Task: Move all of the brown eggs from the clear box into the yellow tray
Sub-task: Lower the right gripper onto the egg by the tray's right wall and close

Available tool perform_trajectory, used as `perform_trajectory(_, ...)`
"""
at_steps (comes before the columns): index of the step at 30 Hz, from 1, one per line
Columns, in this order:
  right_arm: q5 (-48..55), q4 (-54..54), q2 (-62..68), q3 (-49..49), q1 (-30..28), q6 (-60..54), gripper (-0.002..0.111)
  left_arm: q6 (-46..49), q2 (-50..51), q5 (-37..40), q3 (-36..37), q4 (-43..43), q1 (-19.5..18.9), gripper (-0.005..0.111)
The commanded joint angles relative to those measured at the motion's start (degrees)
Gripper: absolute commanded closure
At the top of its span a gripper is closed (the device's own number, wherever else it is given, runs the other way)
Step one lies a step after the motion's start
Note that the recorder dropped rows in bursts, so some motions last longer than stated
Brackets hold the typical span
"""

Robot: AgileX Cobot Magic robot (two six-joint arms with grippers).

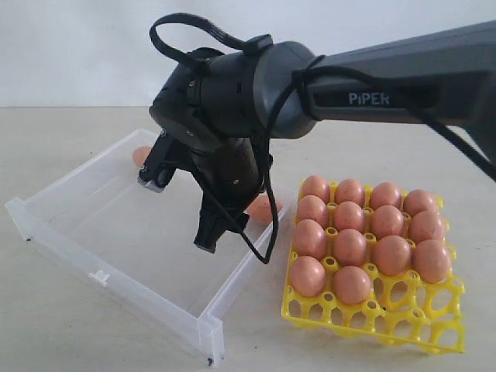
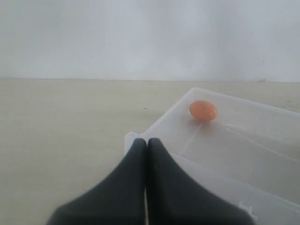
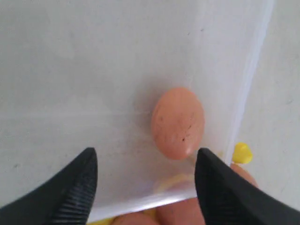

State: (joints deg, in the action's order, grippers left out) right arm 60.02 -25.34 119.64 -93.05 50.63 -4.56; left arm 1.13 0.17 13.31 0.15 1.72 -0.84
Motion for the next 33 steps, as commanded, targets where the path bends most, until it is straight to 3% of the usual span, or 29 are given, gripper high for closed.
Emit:
perform_trajectory(1,-3.05,-3.75,1.34,-0.28,-0.37,5.52,0.055,0.03,-0.17,0.00,-0.15,0.31,0.25,0.111)
perform_trajectory(17,-4.45,-8.57,6.24,-0.28,-0.37,6.60,0.057,0.03,-0.17,0.00,-0.15,0.31,0.25,0.111)
perform_trajectory(23,-5.03,-12.01,7.73,-0.28,-0.37,8.13,0.037,0.03,-0.17,0.00,-0.15,0.31,0.25,0.111)
perform_trajectory(33,-5.73,-12.45,8.77,-0.28,-0.37,10.30,0.035,0.03,-0.17,0.00,-0.15,0.31,0.25,0.111)
